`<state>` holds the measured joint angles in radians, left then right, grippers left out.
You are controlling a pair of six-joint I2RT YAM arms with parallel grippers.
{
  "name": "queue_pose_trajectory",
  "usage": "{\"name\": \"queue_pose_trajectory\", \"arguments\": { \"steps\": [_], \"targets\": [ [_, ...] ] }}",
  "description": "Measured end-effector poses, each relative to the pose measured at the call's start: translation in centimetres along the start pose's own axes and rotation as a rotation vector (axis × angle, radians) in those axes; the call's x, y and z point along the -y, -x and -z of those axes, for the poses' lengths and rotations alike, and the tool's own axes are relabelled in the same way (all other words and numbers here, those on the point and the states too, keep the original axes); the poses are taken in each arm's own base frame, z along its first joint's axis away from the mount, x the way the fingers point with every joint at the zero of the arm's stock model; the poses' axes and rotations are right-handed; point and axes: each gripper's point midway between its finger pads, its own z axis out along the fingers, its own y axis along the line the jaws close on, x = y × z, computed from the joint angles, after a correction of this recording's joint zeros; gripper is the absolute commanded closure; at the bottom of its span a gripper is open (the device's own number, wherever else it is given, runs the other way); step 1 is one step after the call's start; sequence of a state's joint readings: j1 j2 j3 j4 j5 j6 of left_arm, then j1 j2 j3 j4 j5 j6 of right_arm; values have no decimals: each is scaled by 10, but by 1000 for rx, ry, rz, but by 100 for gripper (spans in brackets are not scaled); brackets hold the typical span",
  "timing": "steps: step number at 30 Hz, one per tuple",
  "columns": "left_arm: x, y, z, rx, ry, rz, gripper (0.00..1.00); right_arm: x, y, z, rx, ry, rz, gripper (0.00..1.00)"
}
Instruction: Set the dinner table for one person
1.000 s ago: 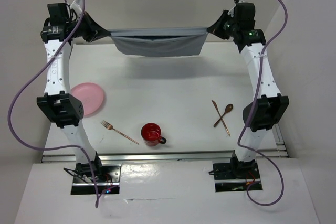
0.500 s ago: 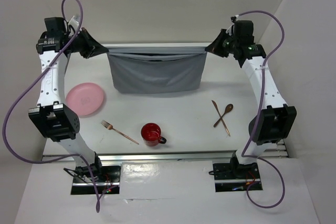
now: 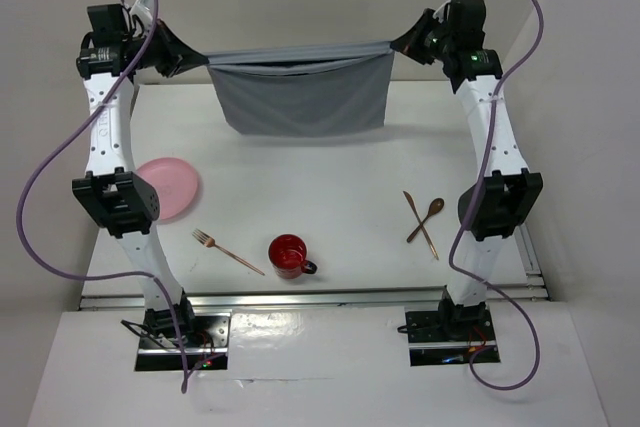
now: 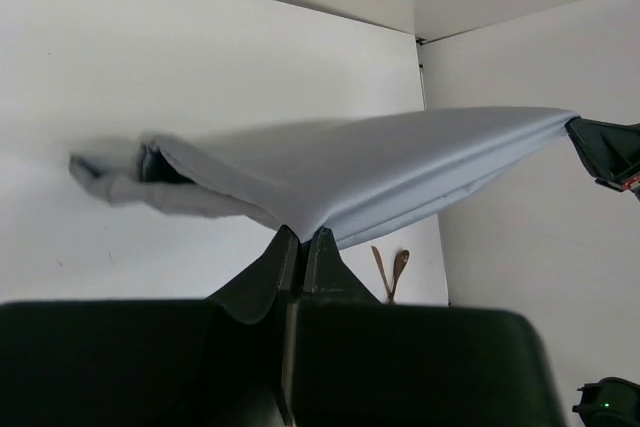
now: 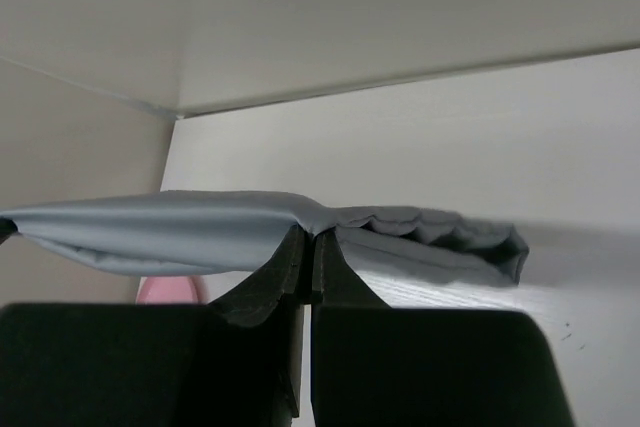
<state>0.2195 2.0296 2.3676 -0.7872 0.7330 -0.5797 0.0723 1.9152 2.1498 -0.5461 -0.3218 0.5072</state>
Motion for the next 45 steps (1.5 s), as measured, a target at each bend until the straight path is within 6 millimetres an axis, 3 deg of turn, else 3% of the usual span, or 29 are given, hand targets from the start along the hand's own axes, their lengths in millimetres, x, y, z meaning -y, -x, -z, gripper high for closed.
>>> {"name": "queue_pose_trajectory", "arguments": {
  "steps": [7,10,11,12,14,15,16,19,22,24,26,27,29,31,32,36,39,45],
  "targets": [
    [-17,-14,-13,-25,2,46,100,9,-5,-8,-6,1,-4,100],
    [-28,-39,-11,-64,27,88,100,26,-39,1,-60,-33,-29,100],
    [-32,-49,-9,-75,34,100,94,35,-55,7,-88,-51,-43,100],
    [-35,-62,-5,-93,46,119,58,44,-75,14,-117,-67,-56,100],
    [-45,-95,5,-129,69,146,27,67,-122,35,-190,-120,-91,67],
    [-51,-114,13,-148,91,167,10,79,-142,46,-224,-152,-110,45],
    [-59,-132,20,-161,118,189,0,91,-160,58,-246,-180,-118,19],
    [-84,-170,44,-199,223,256,0,123,-209,88,-320,-279,-146,6],
    [-99,-171,51,-192,291,244,1,145,-242,108,-388,-370,-161,5],
    [-104,-168,51,-183,326,217,10,149,-246,111,-399,-392,-159,7],
    [-103,-170,46,-191,347,185,28,150,-244,111,-392,-395,-152,17],
    [-100,-173,39,-206,348,163,43,149,-242,110,-390,-393,-148,21],
    [-94,-179,23,-243,347,124,61,149,-238,106,-388,-391,-143,39],
    [-92,-188,2,-290,346,89,71,150,-231,96,-386,-390,-143,53],
    [-92,-194,-9,-320,350,81,72,151,-228,89,-387,-391,-143,70],
    [-100,-210,-47,-398,368,69,76,159,-221,58,-410,-394,-146,93],
    [-110,-215,-66,-429,382,73,88,164,-226,38,-437,-395,-138,97],
    [-130,-233,-80,-480,425,88,95,147,-261,24,-527,-367,-94,100]
  ]
}}
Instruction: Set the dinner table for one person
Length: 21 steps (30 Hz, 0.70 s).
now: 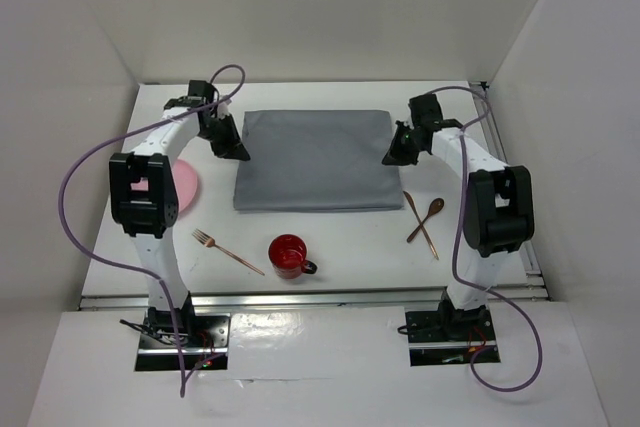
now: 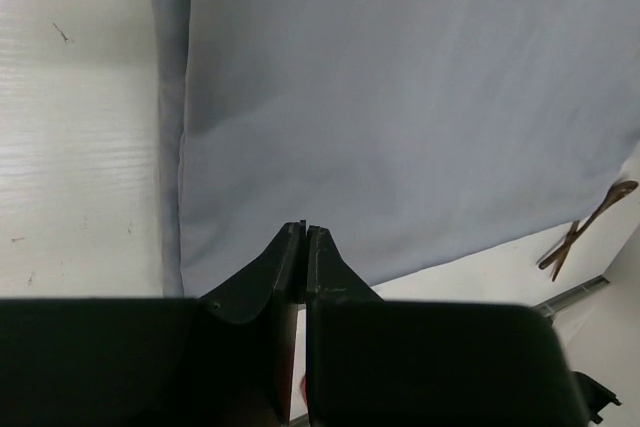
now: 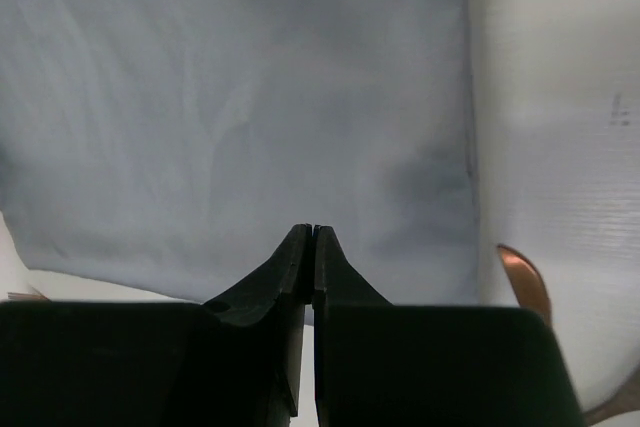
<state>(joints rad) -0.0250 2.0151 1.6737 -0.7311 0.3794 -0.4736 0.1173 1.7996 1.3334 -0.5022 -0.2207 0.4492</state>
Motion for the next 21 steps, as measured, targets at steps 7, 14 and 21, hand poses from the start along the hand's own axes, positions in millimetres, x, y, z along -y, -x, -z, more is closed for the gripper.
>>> {"name": "queue_pose_trajectory", "arguments": {
  "steps": [7,14,21],
  "targets": [
    [-23,-14,-30,-62,58,27,99,12,-42,-14,-93,-32,6,100],
    [-51,-31,-48,-105,148,53,97,29,-75,-34,-182,-87,3,100],
    [-63,-40,-48,-98,178,73,97,25,-91,-39,-207,-74,15,100]
  ]
}}
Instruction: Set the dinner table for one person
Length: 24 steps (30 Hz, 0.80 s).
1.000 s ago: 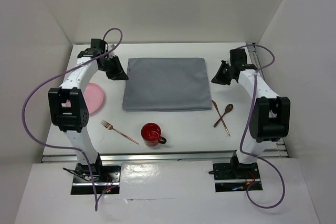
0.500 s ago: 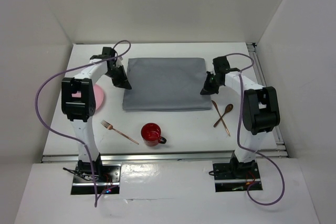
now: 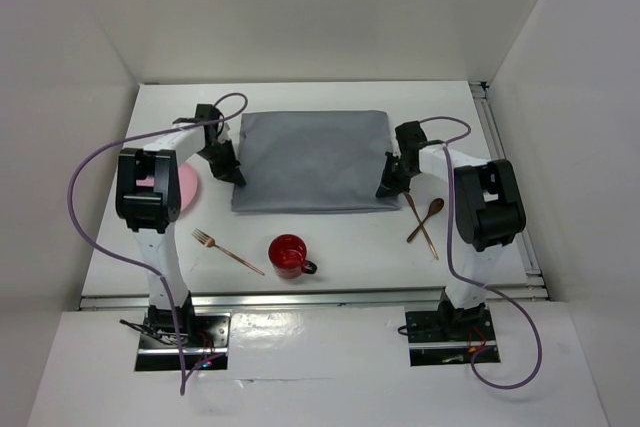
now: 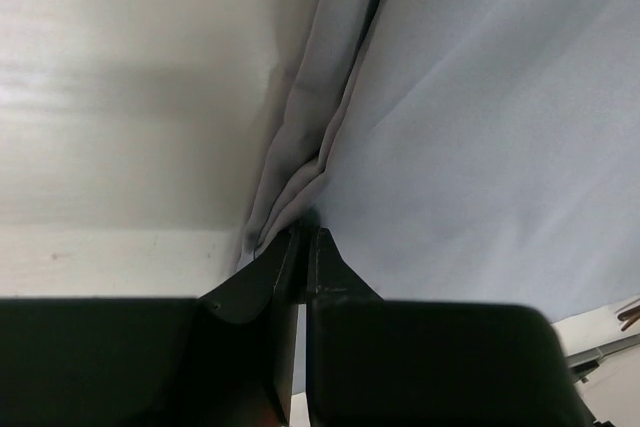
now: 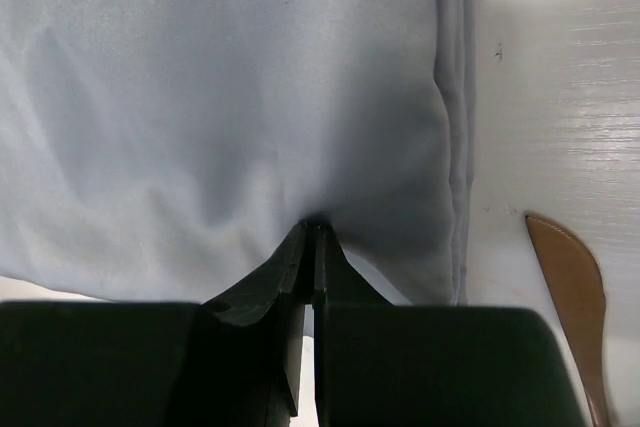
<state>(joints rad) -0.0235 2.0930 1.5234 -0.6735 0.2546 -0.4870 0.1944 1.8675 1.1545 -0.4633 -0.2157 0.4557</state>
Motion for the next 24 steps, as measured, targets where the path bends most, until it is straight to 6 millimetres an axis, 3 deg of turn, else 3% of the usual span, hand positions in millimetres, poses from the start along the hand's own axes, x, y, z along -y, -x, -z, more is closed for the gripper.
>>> {"name": "queue_pose_trajectory", "arguments": {
  "steps": [6,10,11,12,15,16,19,22,24],
  "targets": [
    [-14,-14,6,-2,20,42,94,-4,-3,0,9,16,9,100],
    [-22,-14,11,10,50,51,68,-7,-8,1,4,18,20,100],
    [-24,-14,12,12,62,50,56,-7,-9,2,1,16,23,100],
    [-25,-14,15,14,72,50,50,-8,-11,4,-4,11,30,94],
    [-24,-7,31,41,98,47,44,-17,-9,18,-2,6,51,71],
    [-21,-2,39,61,96,44,44,-24,-5,25,12,14,60,49],
    [-9,17,79,170,70,29,44,-55,16,56,99,71,121,22],
    [-2,25,120,270,39,27,43,-98,28,100,209,164,217,12],
    [-3,27,147,339,26,32,37,-127,22,123,251,227,293,7]
  ]
}}
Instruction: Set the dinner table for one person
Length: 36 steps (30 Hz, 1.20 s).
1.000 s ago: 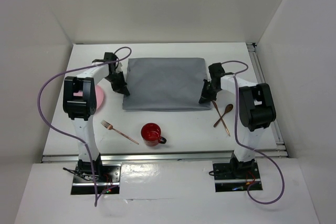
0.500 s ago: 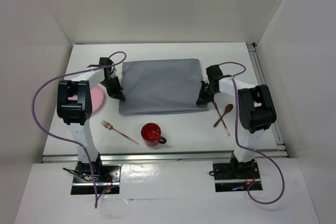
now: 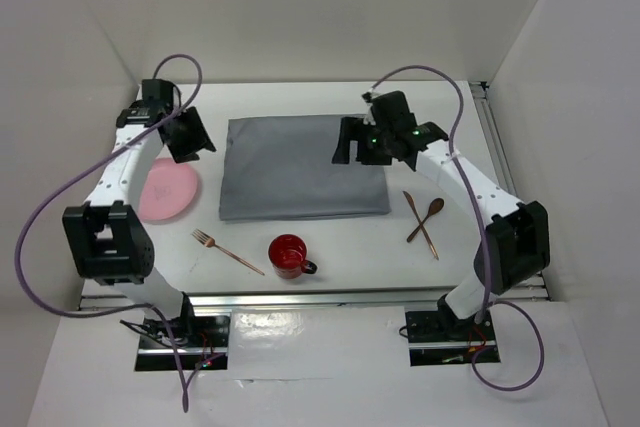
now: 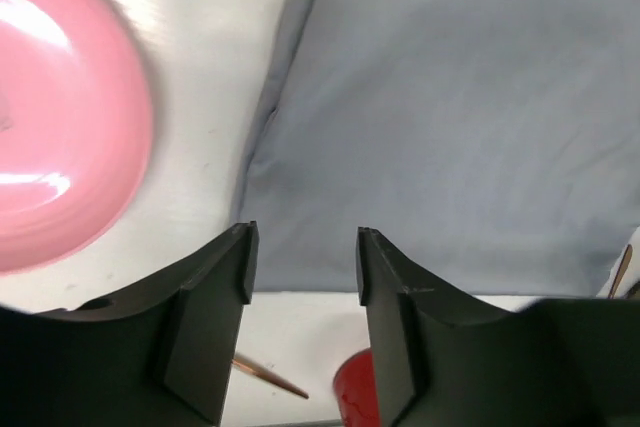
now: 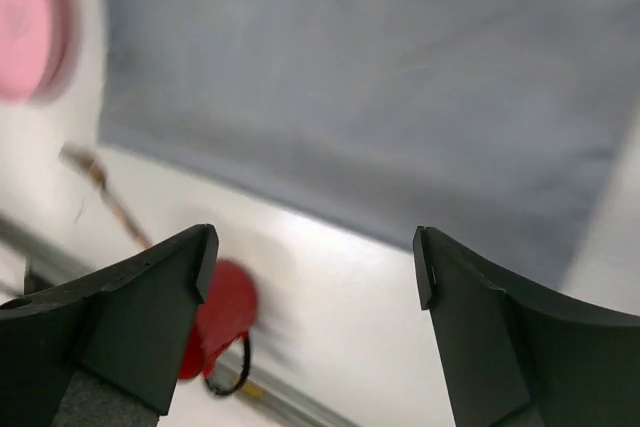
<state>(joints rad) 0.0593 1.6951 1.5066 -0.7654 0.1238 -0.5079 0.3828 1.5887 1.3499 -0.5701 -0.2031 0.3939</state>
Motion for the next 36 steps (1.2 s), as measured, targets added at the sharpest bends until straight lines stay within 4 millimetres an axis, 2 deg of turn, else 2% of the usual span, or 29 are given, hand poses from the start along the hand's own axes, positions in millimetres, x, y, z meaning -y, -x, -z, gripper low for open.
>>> {"name": "queue_pose_trajectory", "arguments": {
  "steps": [2,3,5,7,9,11,16,19,21,26,27,29,30,33,35,36],
  "targets": [
    [-6,2,23,59,1,24,33,-35,-10,8,-1,56,80,7],
    [-11,0,32,78,6,36,29,-54,-22,8,-19,84,127,7],
    [-23,-8,44,106,20,60,28,-86,-57,7,-80,125,213,7],
    [-34,-20,48,107,41,92,27,-108,-95,7,-146,157,284,6],
    [-44,-33,50,97,53,115,27,-120,-134,8,-216,175,349,6],
    [-49,-39,50,87,52,125,27,-125,-160,8,-265,178,391,6],
    [-48,-40,50,83,36,126,27,-130,-201,-4,-329,134,451,14],
    [-48,-40,50,81,34,123,27,-123,-216,-17,-359,95,462,19],
    [-48,-40,51,84,33,121,27,-118,-225,-24,-374,65,468,26],
    [-47,-42,54,89,27,119,27,-112,-237,-39,-388,14,464,69],
    [-47,-42,54,90,26,119,27,-109,-237,-40,-384,0,462,85],
    [-47,-42,54,89,24,116,27,-106,-233,-42,-361,-29,458,97],
    [-46,-42,54,87,20,114,27,-105,-233,-40,-367,-35,458,100],
    [-45,-43,55,84,14,96,27,-103,-220,-33,-341,-103,468,100],
    [-46,-43,55,84,15,92,27,-110,-202,-25,-307,-133,470,100],
    [-46,-42,54,86,16,92,27,-117,-187,-19,-279,-142,462,100]
  ]
}}
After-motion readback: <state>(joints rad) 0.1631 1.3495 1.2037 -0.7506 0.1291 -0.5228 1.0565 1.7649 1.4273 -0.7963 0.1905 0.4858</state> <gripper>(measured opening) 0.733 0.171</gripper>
